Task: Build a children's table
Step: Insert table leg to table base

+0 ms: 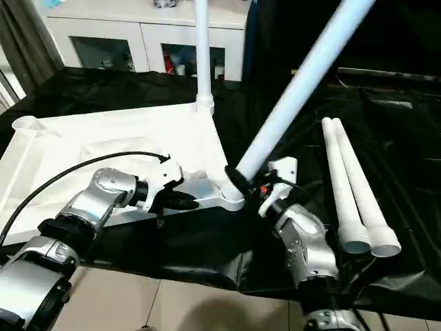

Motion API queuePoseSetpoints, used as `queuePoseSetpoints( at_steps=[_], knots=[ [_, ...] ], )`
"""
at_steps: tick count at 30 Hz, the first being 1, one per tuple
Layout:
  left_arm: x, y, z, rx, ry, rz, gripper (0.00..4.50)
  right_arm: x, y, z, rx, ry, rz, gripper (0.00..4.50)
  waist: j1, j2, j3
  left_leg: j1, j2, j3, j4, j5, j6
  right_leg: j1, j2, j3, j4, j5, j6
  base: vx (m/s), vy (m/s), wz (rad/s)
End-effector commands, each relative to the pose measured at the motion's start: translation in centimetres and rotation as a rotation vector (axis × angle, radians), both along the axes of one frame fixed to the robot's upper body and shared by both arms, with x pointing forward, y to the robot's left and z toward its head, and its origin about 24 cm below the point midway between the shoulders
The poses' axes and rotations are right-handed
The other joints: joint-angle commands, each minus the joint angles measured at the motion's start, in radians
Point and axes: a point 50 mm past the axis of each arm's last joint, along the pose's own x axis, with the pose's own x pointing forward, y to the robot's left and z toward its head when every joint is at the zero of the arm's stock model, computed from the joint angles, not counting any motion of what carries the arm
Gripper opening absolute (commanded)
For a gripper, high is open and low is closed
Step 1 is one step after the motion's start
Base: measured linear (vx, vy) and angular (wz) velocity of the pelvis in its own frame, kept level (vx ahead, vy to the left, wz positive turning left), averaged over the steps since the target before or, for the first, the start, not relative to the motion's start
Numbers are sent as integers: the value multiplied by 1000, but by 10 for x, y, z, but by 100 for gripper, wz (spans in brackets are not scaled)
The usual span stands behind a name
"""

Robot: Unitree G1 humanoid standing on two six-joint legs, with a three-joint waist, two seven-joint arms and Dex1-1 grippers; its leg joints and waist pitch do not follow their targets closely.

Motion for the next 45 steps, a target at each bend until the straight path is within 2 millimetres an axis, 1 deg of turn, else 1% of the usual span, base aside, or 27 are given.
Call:
queuePoseSetpoints(
  at_steps=[1,3,4,5,6,7,8,10,12,14,15,16,18,19,21,22,27,32,34,36,37,38,39,40,41,42,45],
  knots=[
    [8,5,11,9,-61,38,0,-17,6,-33,-137,163,98,191,1,-13,-56,8,36,-16,-73,-252,42,51,-88,48,-93,-374,-163,0,0,0],
    [8,5,10,11,-64,39,0,-16,8,-31,-168,164,129,191,-2,-9,-54,10,37,-15,-75,-265,41,46,-87,48,-99,-394,-156,0,0,0],
    [7,5,9,12,-64,40,0,-15,9,-29,-176,164,145,191,-2,-25,-54,9,36,-15,-74,-260,45,48,-88,48,-96,-405,-150,0,0,0],
    [7,5,8,12,-64,40,0,-14,10,-28,-183,164,160,191,0,-21,-54,11,37,-15,-75,-258,46,47,-88,48,-99,-411,-148,0,0,0],
    [6,5,7,14,-65,39,0,-12,11,-26,-194,165,178,191,-4,-32,-54,10,39,-13,-76,-262,48,44,-87,48,-102,-417,-145,0,0,0],
    [5,5,6,16,-64,38,0,-11,11,-25,-204,171,192,191,-3,-35,-53,11,40,-14,-78,-264,48,43,-89,49,-101,-422,-144,0,0,0],
    [4,5,5,17,-64,37,0,-9,11,-24,-212,176,200,191,-4,-30,-53,11,40,-16,-78,-271,44,44,-91,48,-101,-431,-143,0,0,0],
    [3,6,4,26,-68,33,0,-5,11,-23,-238,185,217,191,-6,-39,-51,11,39,-15,-78,-276,44,41,-90,48,-102,-453,-136,0,0,0],
    [2,7,3,28,-70,31,0,-1,11,-21,-254,192,229,191,-9,-37,-50,12,39,-16,-78,-283,39,40,-92,48,-107,-475,-130,0,0,0],
    [1,7,3,32,-75,27,0,3,10,-20,-269,192,239,191,-12,-49,-49,11,40,-17,-79,-288,36,40,-93,47,-107,-487,-127,0,0,0],
    [1,7,3,38,-78,22,0,5,10,-19,-281,184,246,191,-14,-45,-49,13,41,-18,-79,-295,32,37,-94,47,-107,-496,-127,0,0,0],
    [0,7,2,44,-81,16,0,7,10,-18,-291,178,251,191,-15,-48,-48,12,40,-17,-79,-298,33,37,-93,47,-109,-498,-125,0,0,0],
    [-1,8,1,51,-86,8,0,10,11,-16,-306,174,270,191,-19,-49,-46,16,42,-18,-80,-318,29,33,-94,47,-111,-517,-123,0,0,0],
    [-2,8,1,52,-86,5,0,11,12,-15,-308,175,278,191,-23,-54,-46,12,41,-20,-81,-320,28,35,-95,46,-110,-528,-122,0,0,0],
    [-2,8,1,52,-88,6,0,13,13,-15,-309,186,289,191,-25,-53,-46,15,42,-20,-81,-324,27,32,-94,49,-112,-524,-120,0,0,0],
    [-3,8,1,52,-89,7,0,14,12,-16,-315,191,294,191,-26,-67,-48,12,42,-19,-81,-318,29,35,-94,48,-110,-517,-121,0,0,0],
    [-3,9,2,52,-97,0,0,12,13,-22,-325,222,329,191,-25,-67,-47,15,44,-20,-82,-333,25,32,-97,49,-109,-522,-124,0,0,0],
    [-13,7,3,34,-79,-113,0,7,12,-27,-315,225,386,191,-26,-62,-48,13,45,-22,-85,-334,24,34,-97,51,-109,-514,-122,0,0,0],
    [-19,6,4,28,-44,-192,0,3,10,-27,-300,228,442,191,-25,-59,-51,14,46,-20,-85,-322,26,37,-95,53,-104,-467,-138,0,0,0],
    [-21,5,4,28,-30,-220,0,0,10,-27,-289,232,466,191,-23,-57,-56,12,48,-16,-86,-277,34,43,-88,54,-91,-339,-175,0,0,0],
    [-23,6,5,31,-17,-239,0,-1,9,-27,-285,232,483,191,-21,-52,-59,12,47,-13,-84,-255,38,47,-86,53,-86,-275,-196,0,0,0],
    [-23,6,5,31,-12,-248,0,-2,8,-27,-283,234,490,191,-20,-53,-60,12,47,-12,-83,-243,41,49,-86,53,-83,-247,-205,0,0,0],
    [-24,6,7,30,0,-265,0,-4,7,-27,-278,239,508,191,-18,-45,-61,12,48,-11,-83,-225,43,52,-85,51,-78,-199,-221,0,0,0],
    [-26,7,9,24,14,-280,0,-5,6,-28,-284,240,523,191,-18,-46,-62,11,48,-10,-81,-213,45,54,-83,50,-73,-161,-233,0,0,0],
    [-26,7,9,23,21,-286,0,-6,5,-28,-287,241,529,191,-17,-47,-61,11,48,-9,-81,-212,47,54,-83,49,-73,-153,-238,0,0,0],
    [-27,7,10,24,26,-298,0,-7,5,-29,-292,241,542,191,-16,-43,-60,11,48,-9,-81,-215,47,55,-83,49,-73,-152,-243,0,0,0],
    [-29,9,11,36,32,-320,0,-9,5,-30,-305,235,568,191,-16,-44,-58,15,49,-9,-84,-245,38,53,-85,48,-79,-203,-238,0,0,0]
  ],
)
